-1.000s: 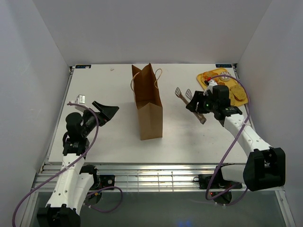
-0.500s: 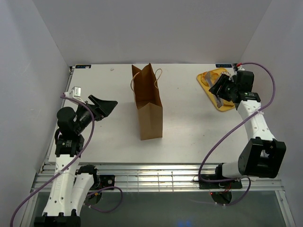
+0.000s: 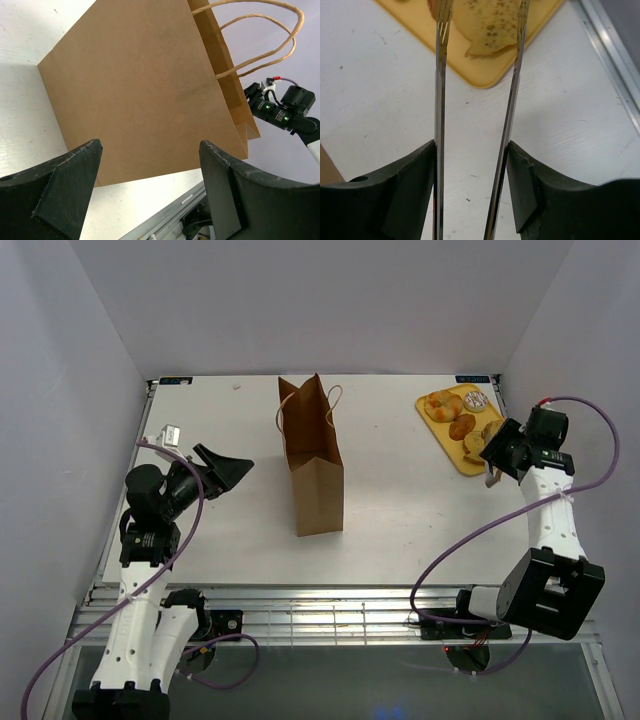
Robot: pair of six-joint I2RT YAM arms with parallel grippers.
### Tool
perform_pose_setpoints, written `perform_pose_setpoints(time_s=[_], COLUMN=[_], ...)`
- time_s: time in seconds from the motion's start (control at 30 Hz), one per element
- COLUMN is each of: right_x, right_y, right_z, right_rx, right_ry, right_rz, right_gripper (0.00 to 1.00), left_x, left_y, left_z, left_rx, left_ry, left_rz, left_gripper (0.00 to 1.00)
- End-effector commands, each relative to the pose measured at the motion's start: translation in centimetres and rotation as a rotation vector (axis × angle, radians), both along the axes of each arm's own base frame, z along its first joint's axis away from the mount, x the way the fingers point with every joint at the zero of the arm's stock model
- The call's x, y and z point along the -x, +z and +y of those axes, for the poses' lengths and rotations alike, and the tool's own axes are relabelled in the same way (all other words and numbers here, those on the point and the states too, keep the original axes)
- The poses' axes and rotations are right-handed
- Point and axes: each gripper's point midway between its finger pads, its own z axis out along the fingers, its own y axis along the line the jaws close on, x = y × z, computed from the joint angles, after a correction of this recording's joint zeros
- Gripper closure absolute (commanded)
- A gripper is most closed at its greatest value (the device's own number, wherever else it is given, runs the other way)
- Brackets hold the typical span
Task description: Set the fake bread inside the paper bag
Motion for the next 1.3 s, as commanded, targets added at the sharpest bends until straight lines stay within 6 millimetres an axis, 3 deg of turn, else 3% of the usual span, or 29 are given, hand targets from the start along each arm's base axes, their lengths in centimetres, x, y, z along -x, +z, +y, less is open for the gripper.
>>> perform_pose_setpoints(time_s=[0.0,0.17,0.3,0.43,0.5,0.53,0.6,0.63,0.77,0.8,0.83,1.07,1.27], right_x=[1.6,-0.2,-3.1,-6.0,-7.3,-8.1,-9.3,-9.8,-12.1,-12.8,-13.3,-15.1,-14.3], right_y=[0.1,1.3,2.3,1.0,1.3,0.1,0.3,-0.7,-0.9,-0.2,-1.0,-1.8,-3.2], right_z=[-2.8,-2.7,-2.2,-2.3,-2.5,-2.5,-2.7,-2.6,-2.5,-2.4,-2.5,-1.7,-1.6], right_rx=[0.064,0.047,0.003,-0.048,-0.057,-0.075,-0.08,-0.098,-0.069,-0.059,-0.063,-0.041,-0.019], right_ry=[-0.053,0.025,0.07,0.093,0.098,0.104,0.114,0.123,0.149,0.157,0.158,0.183,0.165], right_rz=[0.008,-0.027,-0.089,-0.081,-0.092,-0.074,-0.077,-0.057,-0.068,-0.083,-0.062,-0.022,0.041], right_gripper=[0.39,0.4,0.41,0.43,0.44,0.44,0.45,0.45,0.45,0.45,0.45,0.45,0.46], left_x=[0.5,0.6,0.6,0.7,0.6,0.5,0.4,0.2,0.0,0.0,0.0,-0.2,0.0], left_y=[-0.4,-0.8,-0.5,0.1,0.2,0.2,0.2,0.1,0.2,0.3,0.4,0.5,0.5], left_z=[-0.5,-0.6,-0.8,-1.1,-1.2,-1.1,-1.1,-1.1,-1.1,-1.1,-1.1,-1.2,-1.2], left_rx=[0.004,0.004,0.02,0.03,0.025,0.024,0.021,0.02,0.019,0.019,0.019,0.016,0.015], left_ry=[-0.043,-0.052,-0.066,-0.089,-0.092,-0.09,-0.09,-0.09,-0.091,-0.091,-0.092,-0.096,-0.1], left_rz=[0.0,-0.003,-0.006,-0.023,-0.028,-0.026,-0.025,-0.023,-0.022,-0.023,-0.025,-0.026,-0.026], left_gripper=[0.11,0.11,0.11,0.11,0.11,0.11,0.11,0.11,0.12,0.11,0.12,0.12,0.12])
